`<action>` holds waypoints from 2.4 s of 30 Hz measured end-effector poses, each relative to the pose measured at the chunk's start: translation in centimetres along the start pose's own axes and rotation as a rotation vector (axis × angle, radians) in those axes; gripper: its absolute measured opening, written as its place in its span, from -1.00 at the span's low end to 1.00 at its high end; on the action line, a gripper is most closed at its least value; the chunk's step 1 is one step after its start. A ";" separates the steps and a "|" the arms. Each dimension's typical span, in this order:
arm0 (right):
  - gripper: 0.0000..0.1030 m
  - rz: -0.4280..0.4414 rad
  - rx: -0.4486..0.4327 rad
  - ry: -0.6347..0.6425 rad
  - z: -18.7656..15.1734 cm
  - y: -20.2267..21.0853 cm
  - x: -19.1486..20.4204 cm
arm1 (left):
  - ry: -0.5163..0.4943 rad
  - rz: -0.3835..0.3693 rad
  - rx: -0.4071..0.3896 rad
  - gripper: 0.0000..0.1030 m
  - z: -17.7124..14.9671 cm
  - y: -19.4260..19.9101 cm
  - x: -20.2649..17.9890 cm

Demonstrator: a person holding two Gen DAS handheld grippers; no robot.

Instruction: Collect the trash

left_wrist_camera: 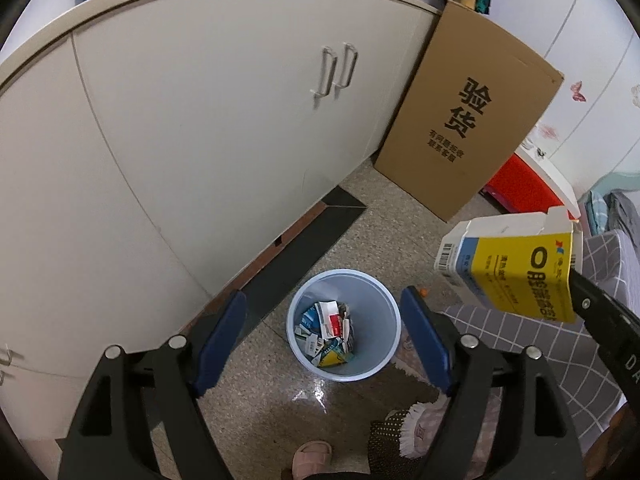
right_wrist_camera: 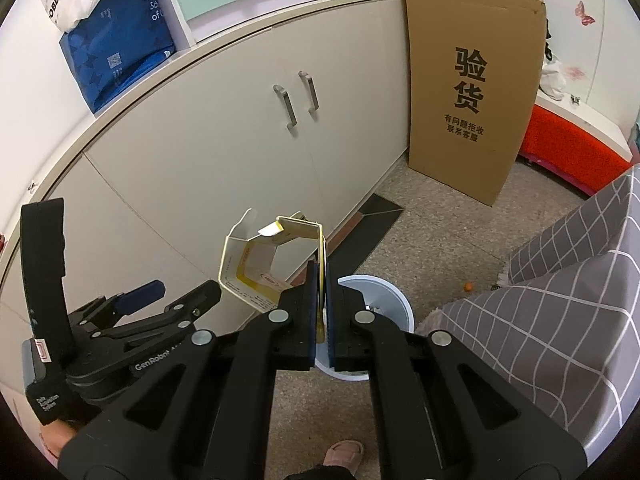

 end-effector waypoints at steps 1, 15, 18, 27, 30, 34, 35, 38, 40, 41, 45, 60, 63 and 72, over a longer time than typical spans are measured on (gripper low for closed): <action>-0.90 -0.001 -0.010 0.002 0.1 -0.2 -0.1 | 0.002 0.004 -0.002 0.50 0.0 -0.1 0.1; 0.53 -0.106 -0.032 -0.051 -1.8 2.1 -3.2 | -0.091 0.027 -0.077 0.51 -0.1 3.3 -3.4; 0.60 -0.142 -0.072 -0.052 -2.0 5.1 -3.7 | -0.112 0.009 -0.114 0.51 -0.5 5.7 -5.0; 0.74 -0.228 -0.253 -0.098 -5.0 18.4 -6.0 | -0.228 0.019 -0.265 0.63 -3.2 15.5 -10.4; 0.77 -0.257 -0.297 -0.117 -6.7 22.2 -6.9 | -0.228 -0.016 -0.307 0.67 -4.9 18.8 -12.0; 0.81 -0.293 -0.353 -0.153 -9.8 27.6 -8.0 | -0.275 -0.037 -0.387 0.71 -7.6 23.3 -14.4; 0.81 -0.302 -0.361 -0.160 -10.6 28.7 -8.2 | -0.291 -0.046 -0.400 0.72 -8.3 24.3 -15.1; 0.82 -0.332 -0.403 -0.182 -13.1 32.1 -8.8 | -0.341 -0.082 -0.450 0.72 -10.7 27.6 -17.0; 0.83 -0.342 -0.431 -0.199 -14.6 34.2 -8.9 | -0.371 -0.097 -0.489 0.73 -12.4 29.7 -18.1; 0.83 -0.354 -0.442 -0.205 -15.3 35.1 -8.9 | -0.381 -0.100 -0.503 0.74 -13.1 30.5 -18.6; 0.84 -0.396 -0.498 -0.210 -18.2 38.7 -8.7 | -0.435 -0.130 -0.562 0.74 -16.4 34.0 -20.4; 0.87 -0.479 -0.665 -0.250 -26.5 47.6 -7.0 | -0.525 -0.205 -0.704 0.75 -25.5 42.2 -22.9; 0.87 -0.479 -0.677 -0.250 -27.5 48.4 -6.4 | -0.538 -0.218 -0.711 0.75 -26.8 43.1 -22.8; 0.88 -0.477 -0.728 -0.247 -29.4 50.6 -5.3 | -0.570 -0.220 -0.768 0.75 -29.0 45.9 -23.0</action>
Point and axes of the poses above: each gripper's, at about its wrist camera, not at the fingertips, and y roughly against the way its jaws point, x to its left, z to its top, the point moved 9 cm from there along -y, roughly the way its jaws point, and after that the axes turned 9 degrees about x, right-handed, at the moved point
